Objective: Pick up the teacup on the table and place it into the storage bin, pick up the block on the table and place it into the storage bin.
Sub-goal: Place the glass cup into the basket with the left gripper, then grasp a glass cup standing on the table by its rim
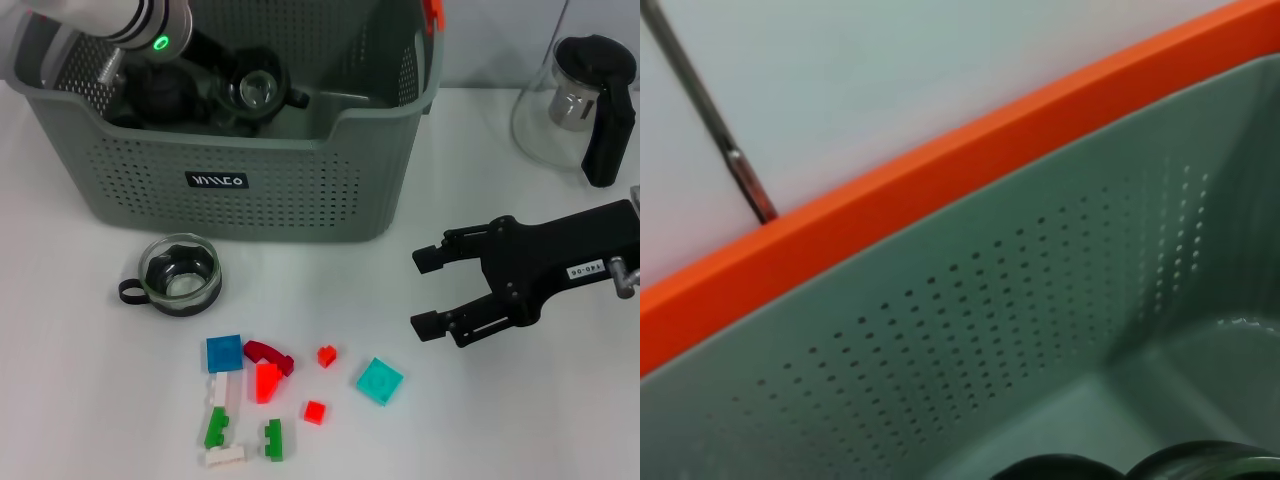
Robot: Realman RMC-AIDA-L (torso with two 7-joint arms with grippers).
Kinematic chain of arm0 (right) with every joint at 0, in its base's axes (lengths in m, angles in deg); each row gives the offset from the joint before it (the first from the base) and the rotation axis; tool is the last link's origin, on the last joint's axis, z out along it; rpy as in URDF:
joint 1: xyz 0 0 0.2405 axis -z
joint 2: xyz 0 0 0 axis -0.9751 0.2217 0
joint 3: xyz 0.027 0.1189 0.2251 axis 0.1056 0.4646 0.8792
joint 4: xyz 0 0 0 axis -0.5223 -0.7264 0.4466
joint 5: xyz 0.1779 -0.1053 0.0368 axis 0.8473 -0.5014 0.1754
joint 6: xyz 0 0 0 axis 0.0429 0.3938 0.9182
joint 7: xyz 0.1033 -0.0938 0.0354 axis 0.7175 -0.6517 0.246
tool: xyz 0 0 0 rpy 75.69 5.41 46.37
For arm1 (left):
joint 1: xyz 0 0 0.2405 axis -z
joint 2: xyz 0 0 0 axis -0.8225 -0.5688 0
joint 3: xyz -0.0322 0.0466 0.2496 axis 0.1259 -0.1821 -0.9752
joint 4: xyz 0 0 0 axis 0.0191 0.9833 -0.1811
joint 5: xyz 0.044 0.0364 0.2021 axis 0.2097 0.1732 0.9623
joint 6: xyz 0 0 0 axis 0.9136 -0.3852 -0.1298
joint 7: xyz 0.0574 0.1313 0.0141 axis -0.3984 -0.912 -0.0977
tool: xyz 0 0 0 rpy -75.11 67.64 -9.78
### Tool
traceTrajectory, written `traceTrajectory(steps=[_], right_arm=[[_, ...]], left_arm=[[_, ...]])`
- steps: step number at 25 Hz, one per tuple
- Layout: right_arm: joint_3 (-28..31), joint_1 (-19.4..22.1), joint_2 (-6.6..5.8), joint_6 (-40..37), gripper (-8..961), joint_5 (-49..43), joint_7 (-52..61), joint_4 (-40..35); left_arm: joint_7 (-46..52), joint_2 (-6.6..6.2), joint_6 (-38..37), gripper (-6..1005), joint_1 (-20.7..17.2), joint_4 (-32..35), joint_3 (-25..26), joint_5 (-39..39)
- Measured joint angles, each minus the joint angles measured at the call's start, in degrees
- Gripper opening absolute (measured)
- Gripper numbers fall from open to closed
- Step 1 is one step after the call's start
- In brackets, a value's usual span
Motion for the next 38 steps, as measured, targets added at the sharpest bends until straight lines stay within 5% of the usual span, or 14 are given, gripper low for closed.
traceTrajectory(steps=[22, 32, 38], right_arm=[[0.0, -0.1, 0.0, 0.51, 947, 0.0, -0.42, 0.62], [0.0, 0.04, 0.0, 0.63, 946, 0.0, -0.44, 0.67], [0.0, 0.08, 0.0, 0.63, 947, 0.0, -0.53, 0.8]], left_arm=[[0.0, 0.77, 0.64, 45, -1.58, 1.95, -2.87, 0.0], [0.36, 0.8, 0.76, 348, -2.31, 3.41, -2.34, -0.29], [1.99, 0.92, -6.66, 631, -5.97, 15.29, -1.61, -0.39]])
